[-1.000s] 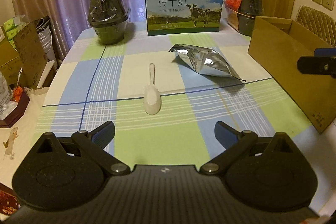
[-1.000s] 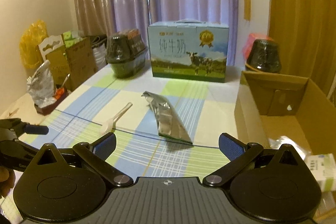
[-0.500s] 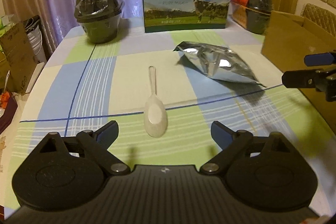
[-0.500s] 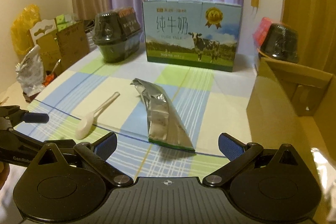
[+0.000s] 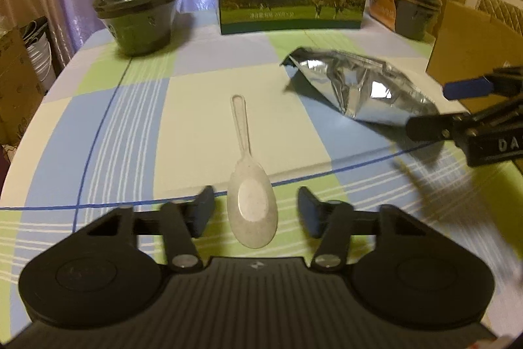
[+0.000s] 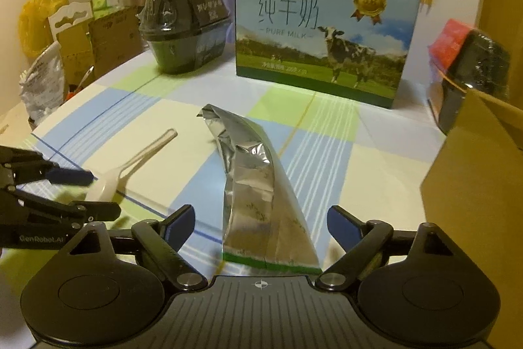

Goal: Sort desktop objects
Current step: 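Grasp the white spoon with the left tool while the right tool grasps the silver foil bag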

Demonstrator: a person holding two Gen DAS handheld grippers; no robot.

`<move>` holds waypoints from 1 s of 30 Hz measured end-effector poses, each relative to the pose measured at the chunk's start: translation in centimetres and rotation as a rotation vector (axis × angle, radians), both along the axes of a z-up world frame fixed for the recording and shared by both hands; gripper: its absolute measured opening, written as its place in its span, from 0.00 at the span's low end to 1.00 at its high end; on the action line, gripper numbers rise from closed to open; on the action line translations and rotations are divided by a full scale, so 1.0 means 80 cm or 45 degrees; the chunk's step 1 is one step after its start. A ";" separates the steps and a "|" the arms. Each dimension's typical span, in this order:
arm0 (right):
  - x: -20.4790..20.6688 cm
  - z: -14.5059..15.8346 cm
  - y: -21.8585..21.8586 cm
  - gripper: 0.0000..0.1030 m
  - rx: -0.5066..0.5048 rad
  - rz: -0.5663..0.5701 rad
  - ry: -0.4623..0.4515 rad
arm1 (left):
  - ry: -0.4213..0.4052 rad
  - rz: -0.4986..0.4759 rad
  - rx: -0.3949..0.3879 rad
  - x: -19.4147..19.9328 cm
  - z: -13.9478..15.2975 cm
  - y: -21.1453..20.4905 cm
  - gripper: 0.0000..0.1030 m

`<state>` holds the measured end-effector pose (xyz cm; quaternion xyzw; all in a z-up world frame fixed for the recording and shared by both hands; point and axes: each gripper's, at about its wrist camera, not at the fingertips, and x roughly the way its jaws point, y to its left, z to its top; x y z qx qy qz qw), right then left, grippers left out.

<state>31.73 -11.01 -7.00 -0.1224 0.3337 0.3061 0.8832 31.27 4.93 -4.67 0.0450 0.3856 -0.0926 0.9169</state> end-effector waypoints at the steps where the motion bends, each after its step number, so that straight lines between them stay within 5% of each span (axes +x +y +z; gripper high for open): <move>1: 0.004 -0.002 0.003 0.80 -0.002 0.003 0.000 | 0.007 -0.005 0.007 0.001 -0.002 -0.001 0.36; 4: 0.014 -0.003 0.011 0.76 -0.018 0.017 0.006 | 0.016 -0.006 0.001 0.003 -0.003 -0.002 0.28; 11: 0.037 -0.006 0.040 0.70 -0.166 0.096 0.023 | 0.023 -0.005 -0.007 0.009 -0.002 -0.001 0.27; 17: 0.047 -0.015 0.050 0.48 -0.262 0.100 0.057 | 0.022 -0.005 -0.018 0.010 -0.003 0.002 0.27; 21: 0.036 -0.014 0.046 0.43 -0.287 0.095 0.034 | 0.023 -0.008 -0.018 0.003 -0.003 0.001 0.27; 30: -0.036 0.001 -0.017 0.39 -0.101 -0.063 0.253 | 0.048 -0.049 -0.023 -0.056 -0.004 -0.027 0.27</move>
